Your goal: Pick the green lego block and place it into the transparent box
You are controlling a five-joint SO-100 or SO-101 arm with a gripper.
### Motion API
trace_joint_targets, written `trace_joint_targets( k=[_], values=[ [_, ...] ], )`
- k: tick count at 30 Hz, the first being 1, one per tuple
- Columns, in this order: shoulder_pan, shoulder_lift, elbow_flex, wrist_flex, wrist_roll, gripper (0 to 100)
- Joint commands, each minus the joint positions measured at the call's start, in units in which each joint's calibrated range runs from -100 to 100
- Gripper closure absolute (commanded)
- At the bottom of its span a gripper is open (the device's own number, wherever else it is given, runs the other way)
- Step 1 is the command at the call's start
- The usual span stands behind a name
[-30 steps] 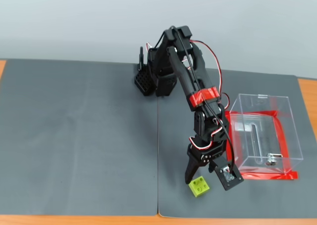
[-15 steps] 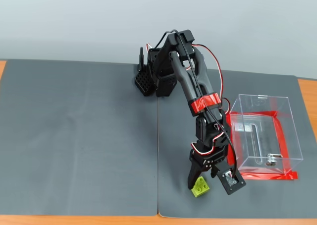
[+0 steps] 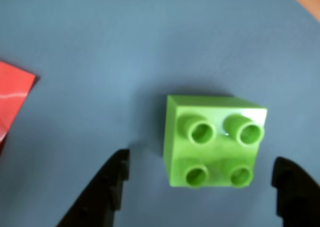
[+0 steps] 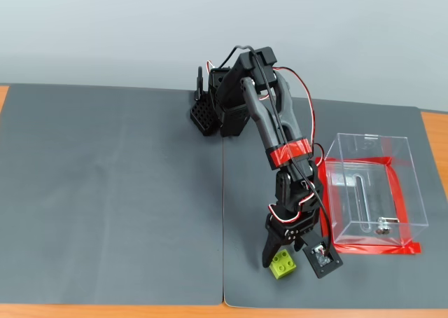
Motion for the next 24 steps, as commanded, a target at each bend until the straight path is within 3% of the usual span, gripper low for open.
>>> trace_joint_targets(
  k=[1,24],
  values=[
    [0.7,-0.8,-2.2,-3.4,-0.3,68],
    [0.7,1.3,-2.5,-4.5,-0.2,68]
  ],
)
